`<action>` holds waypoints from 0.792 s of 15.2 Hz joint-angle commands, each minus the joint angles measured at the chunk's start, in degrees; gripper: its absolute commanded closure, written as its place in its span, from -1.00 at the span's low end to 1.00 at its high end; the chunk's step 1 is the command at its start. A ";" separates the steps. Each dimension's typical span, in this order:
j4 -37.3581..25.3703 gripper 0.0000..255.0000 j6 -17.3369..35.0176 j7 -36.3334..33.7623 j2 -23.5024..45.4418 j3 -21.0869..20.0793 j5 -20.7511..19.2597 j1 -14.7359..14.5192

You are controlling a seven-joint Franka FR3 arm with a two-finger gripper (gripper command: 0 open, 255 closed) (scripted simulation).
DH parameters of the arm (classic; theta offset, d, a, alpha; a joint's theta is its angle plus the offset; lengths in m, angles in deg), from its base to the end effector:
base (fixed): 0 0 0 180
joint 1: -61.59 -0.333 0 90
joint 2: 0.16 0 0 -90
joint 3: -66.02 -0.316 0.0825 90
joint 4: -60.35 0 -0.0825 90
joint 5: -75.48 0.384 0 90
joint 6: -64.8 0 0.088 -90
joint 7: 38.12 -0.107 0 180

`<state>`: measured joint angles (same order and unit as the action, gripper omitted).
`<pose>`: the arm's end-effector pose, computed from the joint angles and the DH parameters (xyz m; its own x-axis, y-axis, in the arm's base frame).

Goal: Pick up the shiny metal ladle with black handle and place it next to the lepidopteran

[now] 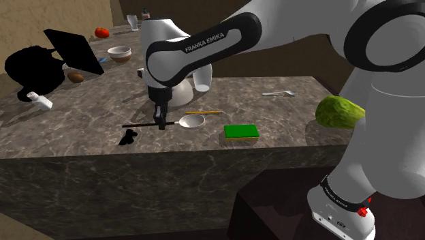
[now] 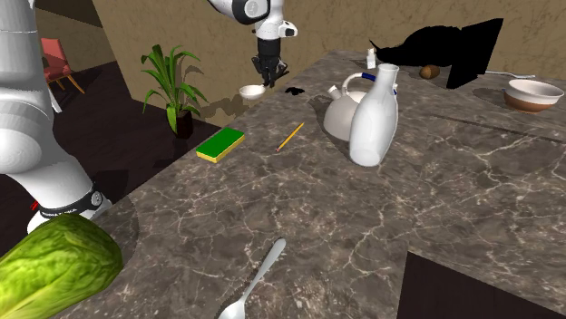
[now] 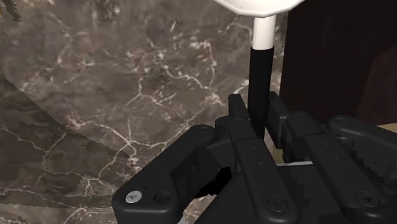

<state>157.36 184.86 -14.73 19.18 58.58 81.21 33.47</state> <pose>0.5370 0.3800 0.4083 0.5639 0.8185 0.1102 0.8257 -0.5559 -0.0963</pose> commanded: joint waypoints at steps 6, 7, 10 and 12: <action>2.73 1.00 4.63 0.45 1.90 0.02 0.03 -0.08; 3.06 1.00 5.28 0.51 2.22 0.03 0.03 -0.10; 3.98 1.00 7.20 0.70 3.23 0.04 0.04 -0.14; 4.28 1.00 7.86 0.76 3.59 0.05 0.04 -0.15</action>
<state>161.35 192.31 -14.04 22.69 58.62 81.22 33.29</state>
